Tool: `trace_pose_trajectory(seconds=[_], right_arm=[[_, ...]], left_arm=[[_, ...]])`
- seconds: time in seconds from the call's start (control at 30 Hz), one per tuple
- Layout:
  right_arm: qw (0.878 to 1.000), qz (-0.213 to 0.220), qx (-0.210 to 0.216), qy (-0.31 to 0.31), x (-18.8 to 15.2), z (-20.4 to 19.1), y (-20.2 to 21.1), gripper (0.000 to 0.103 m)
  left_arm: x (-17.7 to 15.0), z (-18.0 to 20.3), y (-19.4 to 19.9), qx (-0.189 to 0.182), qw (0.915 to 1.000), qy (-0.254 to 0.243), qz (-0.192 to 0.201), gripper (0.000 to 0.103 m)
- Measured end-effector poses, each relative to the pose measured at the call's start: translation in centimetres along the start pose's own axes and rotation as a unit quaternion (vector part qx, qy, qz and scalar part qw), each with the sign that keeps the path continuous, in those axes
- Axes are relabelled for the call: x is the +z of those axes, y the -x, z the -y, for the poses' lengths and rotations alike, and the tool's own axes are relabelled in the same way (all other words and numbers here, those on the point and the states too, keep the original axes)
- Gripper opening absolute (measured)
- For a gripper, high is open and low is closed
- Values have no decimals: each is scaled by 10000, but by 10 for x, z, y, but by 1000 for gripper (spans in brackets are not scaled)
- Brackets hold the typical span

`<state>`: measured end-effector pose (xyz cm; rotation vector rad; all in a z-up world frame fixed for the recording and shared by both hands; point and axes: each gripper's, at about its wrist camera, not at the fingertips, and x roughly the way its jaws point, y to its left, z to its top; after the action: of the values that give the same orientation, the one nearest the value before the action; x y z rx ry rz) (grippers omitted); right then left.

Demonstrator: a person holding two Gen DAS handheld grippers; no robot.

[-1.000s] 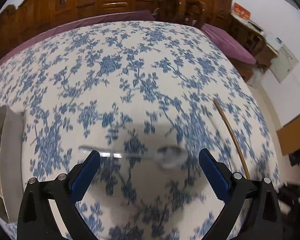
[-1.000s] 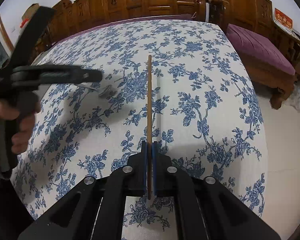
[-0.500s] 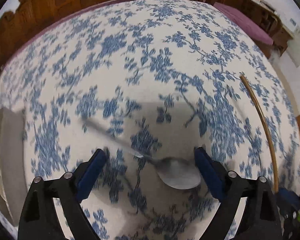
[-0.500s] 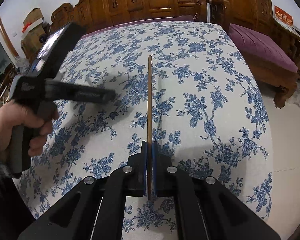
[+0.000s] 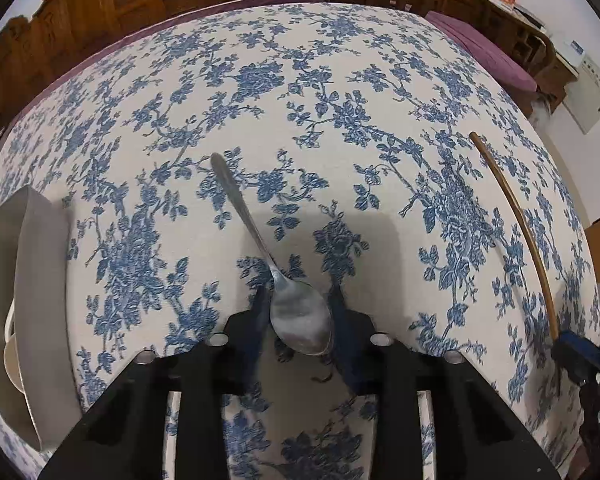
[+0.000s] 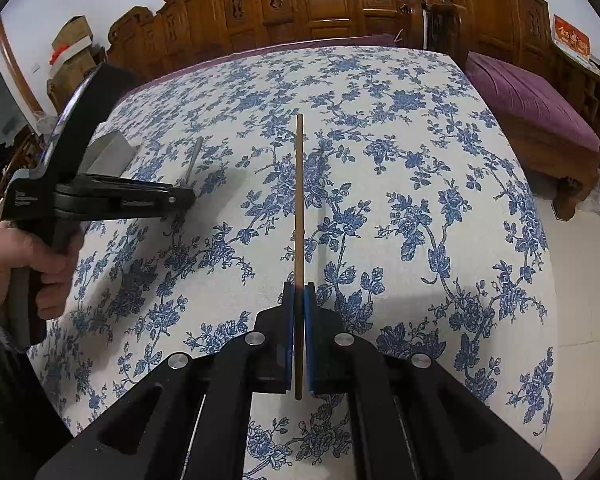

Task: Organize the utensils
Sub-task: 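Grasp the metal spoon with the left gripper while the right gripper holds the chopstick, then carry the metal spoon into the grey tray with the left gripper and release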

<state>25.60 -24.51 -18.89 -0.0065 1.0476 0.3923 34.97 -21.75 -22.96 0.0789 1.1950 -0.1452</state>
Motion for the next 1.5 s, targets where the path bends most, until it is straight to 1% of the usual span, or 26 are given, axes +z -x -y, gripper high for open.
trace_pose_trajectory(seconds=[0.03, 0.23, 0.37, 0.57, 0.6, 0.67, 0.8, 0.93, 1.03, 1.13, 1.33, 1.5], right_arm=[[10000, 4, 5, 1, 0, 0, 0, 6], [10000, 12, 43, 45, 2, -9, -1, 6], [10000, 2, 64, 75, 3, -16, -2, 6], [9999, -10, 96, 137, 6, -28, -3, 6], [9998, -13, 102, 151, 7, -31, -4, 6], [9998, -20, 112, 170, 7, -35, -5, 6], [9996, -51, 119, 236, 10, -46, -9, 6], [9994, -58, 112, 317, 11, -54, -9, 6], [9993, -81, 99, 353, 11, -58, -9, 6], [9993, -77, 82, 363, 12, -61, -9, 6], [9990, 8, 78, 434, 21, -74, -4, 6], [9986, 94, 74, 522, 29, -97, 2, 6]], left_arm=[[-1, -4, 1, -91, 10000, 36, -10, 28], [-17, -24, 8, -344, 9993, 143, 34, 26], [-24, -33, 13, -450, 9988, 164, 61, 26], [-29, -44, 33, -579, 9979, 75, 271, 25], [-31, -44, 37, -595, 9978, 26, 300, 3], [-34, -45, 40, -596, 9978, -74, 282, 2], [-39, -51, 38, -513, 9983, -147, 214, 1], [-43, -64, 37, -564, 9982, -36, 200, 0], [-44, -66, 40, -615, 9978, -17, 239, 0], [-44, -67, 49, -670, 9972, -32, 335, 0], [-45, -67, 73, -631, 9962, -192, 567, 0], [-46, -76, 102, -674, 9940, -265, 818, 0]])
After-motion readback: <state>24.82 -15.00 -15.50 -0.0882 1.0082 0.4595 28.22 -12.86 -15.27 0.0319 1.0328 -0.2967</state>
